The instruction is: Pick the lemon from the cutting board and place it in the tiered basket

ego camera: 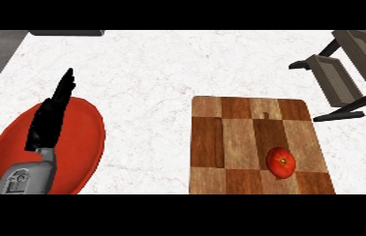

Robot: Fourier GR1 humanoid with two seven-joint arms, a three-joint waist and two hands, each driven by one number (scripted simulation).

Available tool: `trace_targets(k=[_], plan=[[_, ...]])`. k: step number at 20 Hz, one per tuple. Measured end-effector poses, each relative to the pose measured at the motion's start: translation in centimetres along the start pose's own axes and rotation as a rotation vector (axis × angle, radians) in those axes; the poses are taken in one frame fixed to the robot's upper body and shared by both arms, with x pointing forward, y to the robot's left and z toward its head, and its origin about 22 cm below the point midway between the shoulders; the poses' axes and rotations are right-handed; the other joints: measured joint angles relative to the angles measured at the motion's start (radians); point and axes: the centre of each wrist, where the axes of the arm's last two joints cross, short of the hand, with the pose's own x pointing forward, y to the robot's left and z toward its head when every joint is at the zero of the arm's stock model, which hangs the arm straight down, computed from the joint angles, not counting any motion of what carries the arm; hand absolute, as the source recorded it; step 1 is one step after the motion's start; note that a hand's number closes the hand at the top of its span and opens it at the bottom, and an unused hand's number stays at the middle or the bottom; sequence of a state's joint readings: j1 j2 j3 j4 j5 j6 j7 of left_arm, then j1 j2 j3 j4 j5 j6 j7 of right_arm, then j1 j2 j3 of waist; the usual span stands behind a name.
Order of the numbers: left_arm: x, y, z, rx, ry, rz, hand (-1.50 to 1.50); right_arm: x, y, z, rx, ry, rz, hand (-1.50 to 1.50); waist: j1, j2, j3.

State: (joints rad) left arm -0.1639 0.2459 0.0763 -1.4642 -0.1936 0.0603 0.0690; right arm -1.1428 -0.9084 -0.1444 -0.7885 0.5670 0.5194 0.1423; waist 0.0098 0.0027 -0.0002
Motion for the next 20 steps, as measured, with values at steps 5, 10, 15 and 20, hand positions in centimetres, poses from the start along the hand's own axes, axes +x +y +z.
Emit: trace_targets(k=[5, 10, 15, 20], plan=[[-0.6, 0.3, 0.1, 0.0, 0.013, 0.001, 0.0, -1.0, 0.1, -0.2, -0.051, -0.01, -0.139, -1.5, 0.0, 0.0, 0.0], [-0.4, 0.0, 0.2, 0.004, 0.01, -0.001, 0.0, -1.1, -1.4, 0.3, -0.156, -0.024, -0.254, -1.5, -0.001, -0.002, 0.0], [-0.5, 1.0, 0.3, 0.007, 0.01, -0.001, 0.0, -2.6, -5.3, 2.3, -0.261, 0.009, -0.322, -1.5, 0.001, -0.001, 0.0], [-0.1, 0.4, 0.2, 0.006, 0.009, 0.005, 0.0, -6.0, -9.2, 5.3, -0.261, 0.107, -0.406, -1.5, -0.007, -0.002, 0.0]])
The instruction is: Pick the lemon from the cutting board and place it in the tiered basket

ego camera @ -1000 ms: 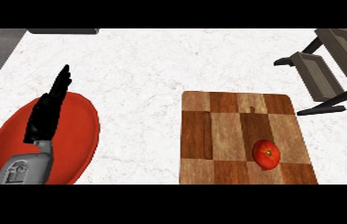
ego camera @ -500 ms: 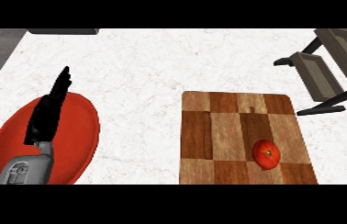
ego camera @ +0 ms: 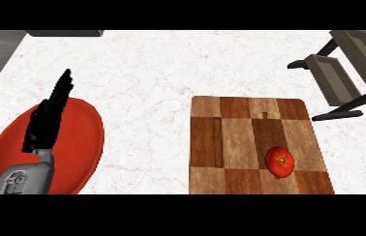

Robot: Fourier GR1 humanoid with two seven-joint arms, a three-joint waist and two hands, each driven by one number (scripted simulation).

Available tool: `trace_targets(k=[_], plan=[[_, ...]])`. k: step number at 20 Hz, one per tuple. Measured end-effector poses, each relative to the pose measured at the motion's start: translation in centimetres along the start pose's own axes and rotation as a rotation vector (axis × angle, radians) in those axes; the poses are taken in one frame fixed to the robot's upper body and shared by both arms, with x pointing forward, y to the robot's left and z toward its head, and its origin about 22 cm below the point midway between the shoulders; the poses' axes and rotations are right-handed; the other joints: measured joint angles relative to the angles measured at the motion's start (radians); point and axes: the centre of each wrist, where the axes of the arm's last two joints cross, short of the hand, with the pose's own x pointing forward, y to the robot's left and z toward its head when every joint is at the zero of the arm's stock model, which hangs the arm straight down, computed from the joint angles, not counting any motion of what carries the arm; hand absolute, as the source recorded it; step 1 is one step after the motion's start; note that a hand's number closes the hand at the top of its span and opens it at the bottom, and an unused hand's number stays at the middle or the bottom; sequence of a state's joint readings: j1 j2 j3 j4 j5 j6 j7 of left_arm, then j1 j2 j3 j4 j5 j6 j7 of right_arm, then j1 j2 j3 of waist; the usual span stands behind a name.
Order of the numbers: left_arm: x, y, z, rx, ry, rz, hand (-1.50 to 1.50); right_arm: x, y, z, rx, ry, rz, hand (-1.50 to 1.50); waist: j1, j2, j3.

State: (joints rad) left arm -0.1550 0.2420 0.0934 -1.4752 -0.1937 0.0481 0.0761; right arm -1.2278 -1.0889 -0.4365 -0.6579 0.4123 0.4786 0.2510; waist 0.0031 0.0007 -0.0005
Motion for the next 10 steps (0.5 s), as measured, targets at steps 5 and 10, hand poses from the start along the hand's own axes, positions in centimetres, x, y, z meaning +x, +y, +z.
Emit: trace_targets(k=[5, 10], plan=[[-0.3, 0.1, 0.2, 0.003, -0.002, -0.002, 0.0, -3.8, -5.4, 2.4, 0.02, 0.07, -0.046, -1.5, -0.001, 0.002, 0.001], [-0.5, 0.4, 0.1, 0.008, 0.002, 0.004, 0.0, -8.0, -9.7, 5.5, 0.026, 0.066, -0.108, -1.5, -0.004, 0.003, 0.002]])
